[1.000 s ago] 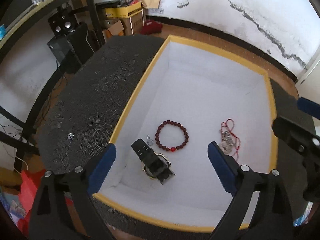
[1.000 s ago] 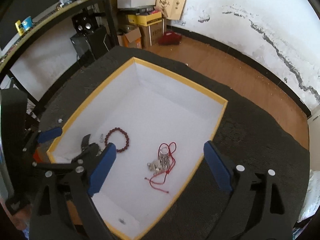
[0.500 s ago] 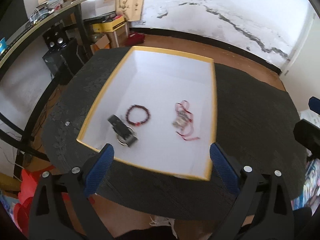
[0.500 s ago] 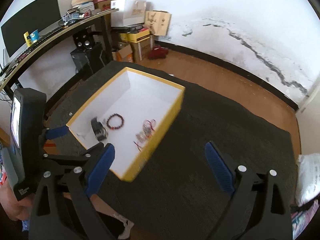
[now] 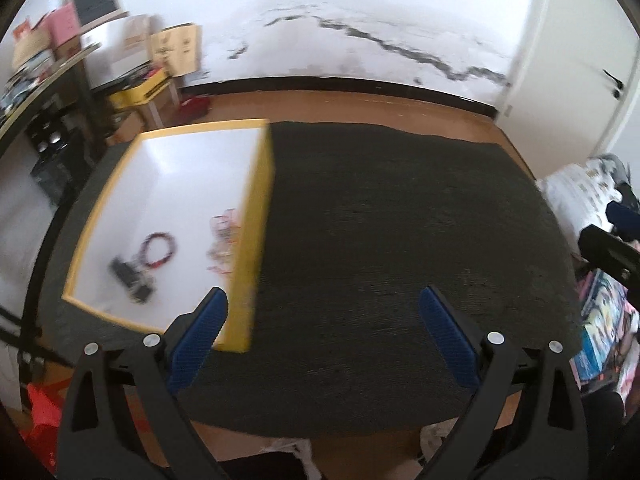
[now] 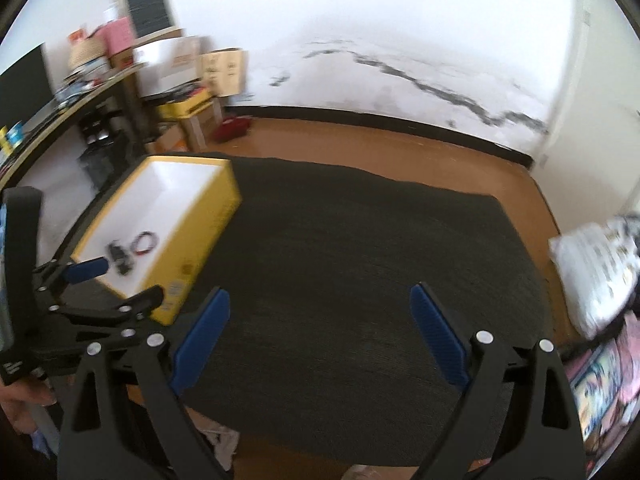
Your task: Organize jewelry
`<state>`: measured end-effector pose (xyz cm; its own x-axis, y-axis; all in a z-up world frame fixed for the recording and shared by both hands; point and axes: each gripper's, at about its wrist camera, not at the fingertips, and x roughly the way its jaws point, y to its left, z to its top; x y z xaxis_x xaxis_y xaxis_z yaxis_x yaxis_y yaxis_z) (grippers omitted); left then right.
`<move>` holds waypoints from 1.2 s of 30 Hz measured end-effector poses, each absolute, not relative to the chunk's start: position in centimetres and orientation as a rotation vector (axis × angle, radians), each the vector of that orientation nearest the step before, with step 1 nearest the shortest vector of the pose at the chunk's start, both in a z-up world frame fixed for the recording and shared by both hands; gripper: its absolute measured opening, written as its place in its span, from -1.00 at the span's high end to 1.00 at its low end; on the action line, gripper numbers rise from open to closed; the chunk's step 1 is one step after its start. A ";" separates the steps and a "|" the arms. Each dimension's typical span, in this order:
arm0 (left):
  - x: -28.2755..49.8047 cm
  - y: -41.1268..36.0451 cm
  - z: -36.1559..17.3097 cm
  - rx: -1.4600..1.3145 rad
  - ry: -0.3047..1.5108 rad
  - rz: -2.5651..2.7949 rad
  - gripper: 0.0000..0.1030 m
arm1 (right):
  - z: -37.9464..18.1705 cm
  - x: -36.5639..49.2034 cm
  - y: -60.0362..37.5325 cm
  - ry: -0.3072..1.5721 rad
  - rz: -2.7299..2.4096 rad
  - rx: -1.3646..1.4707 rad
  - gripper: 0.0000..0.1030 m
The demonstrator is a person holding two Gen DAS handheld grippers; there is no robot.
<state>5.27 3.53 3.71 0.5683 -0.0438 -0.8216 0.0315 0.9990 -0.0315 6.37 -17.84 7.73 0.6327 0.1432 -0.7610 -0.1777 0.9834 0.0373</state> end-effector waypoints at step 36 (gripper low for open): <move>13.5 -1.9 -6.5 0.017 0.967 -0.095 -0.83 | -5.8 13.3 -25.8 0.923 0.080 0.076 -0.72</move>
